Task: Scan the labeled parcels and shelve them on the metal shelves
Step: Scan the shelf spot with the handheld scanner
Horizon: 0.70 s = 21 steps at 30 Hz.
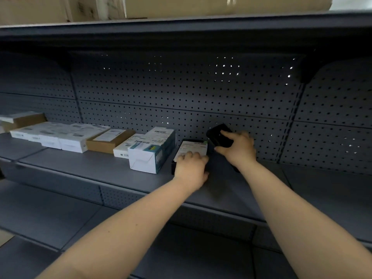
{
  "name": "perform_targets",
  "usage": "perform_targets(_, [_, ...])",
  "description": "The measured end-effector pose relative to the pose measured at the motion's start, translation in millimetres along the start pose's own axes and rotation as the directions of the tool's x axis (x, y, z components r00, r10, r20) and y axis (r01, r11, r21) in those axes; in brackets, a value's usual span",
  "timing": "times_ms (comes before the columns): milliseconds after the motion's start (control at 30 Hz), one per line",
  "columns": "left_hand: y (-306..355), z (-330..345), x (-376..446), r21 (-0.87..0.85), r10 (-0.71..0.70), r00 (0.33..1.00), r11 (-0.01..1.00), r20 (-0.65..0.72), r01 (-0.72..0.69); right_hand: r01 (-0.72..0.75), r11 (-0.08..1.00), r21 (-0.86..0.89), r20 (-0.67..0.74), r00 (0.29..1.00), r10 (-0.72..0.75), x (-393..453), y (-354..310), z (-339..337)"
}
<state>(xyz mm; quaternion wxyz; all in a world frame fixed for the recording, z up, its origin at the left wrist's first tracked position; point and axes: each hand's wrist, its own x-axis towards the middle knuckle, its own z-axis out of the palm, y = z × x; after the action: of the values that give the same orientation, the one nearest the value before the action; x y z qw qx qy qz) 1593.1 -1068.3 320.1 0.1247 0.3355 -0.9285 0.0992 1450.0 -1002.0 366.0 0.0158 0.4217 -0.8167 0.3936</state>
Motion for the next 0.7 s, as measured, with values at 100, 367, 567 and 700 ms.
perform_targets(100, [-23,5,-1,0.004,0.005,1.0,1.0,0.005,-0.005,-0.009,1.0,-0.011,-0.007,1.0,0.009,-9,0,0])
perform_targets(367, [-37,8,-3,-0.045,0.025,1.0,0.999,-0.001,-0.025,-0.058,0.991,-0.116,-0.073,0.996,0.05,-41,8,-10])
perform_targets(567, [19,-4,16,-0.065,0.227,0.972,0.971,-0.052,-0.231,-0.116,0.857,-0.503,-0.181,0.983,0.027,-68,41,-50])
perform_targets(700, [95,-20,28,-0.08,0.398,0.912,0.91,-0.1,-0.406,-0.244,0.767,-0.594,-0.282,0.956,0.086,-99,82,-110])
